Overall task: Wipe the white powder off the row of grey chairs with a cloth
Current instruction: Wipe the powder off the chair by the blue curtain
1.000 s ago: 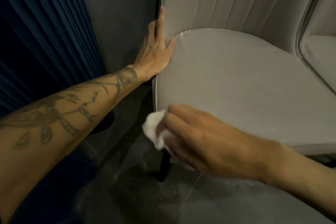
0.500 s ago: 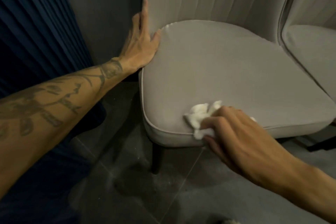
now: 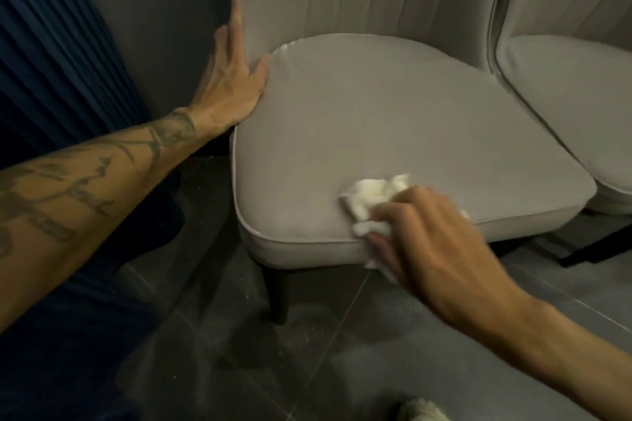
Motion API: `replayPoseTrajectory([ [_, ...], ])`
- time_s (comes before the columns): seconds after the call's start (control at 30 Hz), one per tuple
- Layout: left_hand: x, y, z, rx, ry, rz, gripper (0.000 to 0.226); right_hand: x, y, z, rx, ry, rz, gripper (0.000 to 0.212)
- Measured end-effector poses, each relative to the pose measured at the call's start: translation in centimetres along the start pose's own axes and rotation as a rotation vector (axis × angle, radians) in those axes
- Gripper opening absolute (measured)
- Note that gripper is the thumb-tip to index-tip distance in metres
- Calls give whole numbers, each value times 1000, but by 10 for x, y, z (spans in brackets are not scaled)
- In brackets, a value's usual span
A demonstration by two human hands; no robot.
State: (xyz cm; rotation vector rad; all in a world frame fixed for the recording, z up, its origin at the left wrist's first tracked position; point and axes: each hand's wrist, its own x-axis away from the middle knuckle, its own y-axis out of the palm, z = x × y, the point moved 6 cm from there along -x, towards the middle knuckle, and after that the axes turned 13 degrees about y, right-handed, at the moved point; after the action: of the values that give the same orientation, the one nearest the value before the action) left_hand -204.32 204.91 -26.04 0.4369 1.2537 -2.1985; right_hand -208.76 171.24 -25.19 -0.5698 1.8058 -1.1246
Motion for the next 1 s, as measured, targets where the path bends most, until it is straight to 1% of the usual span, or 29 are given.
replayPoseTrajectory([
  [0.1,0,-1,0,4,-4,4,82,12,-23,52,57,167,16,32],
  [0.17,1,-1,1,7,-17,-1,82,11,-24,50,35,246,54,29],
  [0.23,1,0,2,6,-25,-9,81,0,-13,23,-4,257,62,25],
  [0.33,2,0,3,-7,-37,-19,82,-9,3,-7,-23,157,6,26],
  [0.43,2,0,2,-2,-43,-21,81,1,-10,19,-40,130,-1,24],
  [0.57,3,1,4,-3,-51,-31,81,17,-37,86,56,301,53,26],
  [0.63,2,1,4,-2,-50,-27,82,14,-39,84,81,366,103,23],
  [0.7,1,0,3,-10,-56,-24,82,2,-26,48,35,318,100,19],
  [0.77,1,-1,4,-17,-69,-34,83,-8,-9,5,-21,177,61,16],
  [0.8,2,0,5,-20,-71,-40,83,-9,-3,-5,-33,127,36,17],
  [0.87,2,-1,7,-25,-76,-47,84,-8,-6,2,-44,54,13,15],
  [0.93,4,-2,9,-25,-90,-52,84,2,-16,36,-14,72,25,19],
  [1.0,6,-3,11,-32,-98,-64,84,8,-32,74,22,225,49,21],
])
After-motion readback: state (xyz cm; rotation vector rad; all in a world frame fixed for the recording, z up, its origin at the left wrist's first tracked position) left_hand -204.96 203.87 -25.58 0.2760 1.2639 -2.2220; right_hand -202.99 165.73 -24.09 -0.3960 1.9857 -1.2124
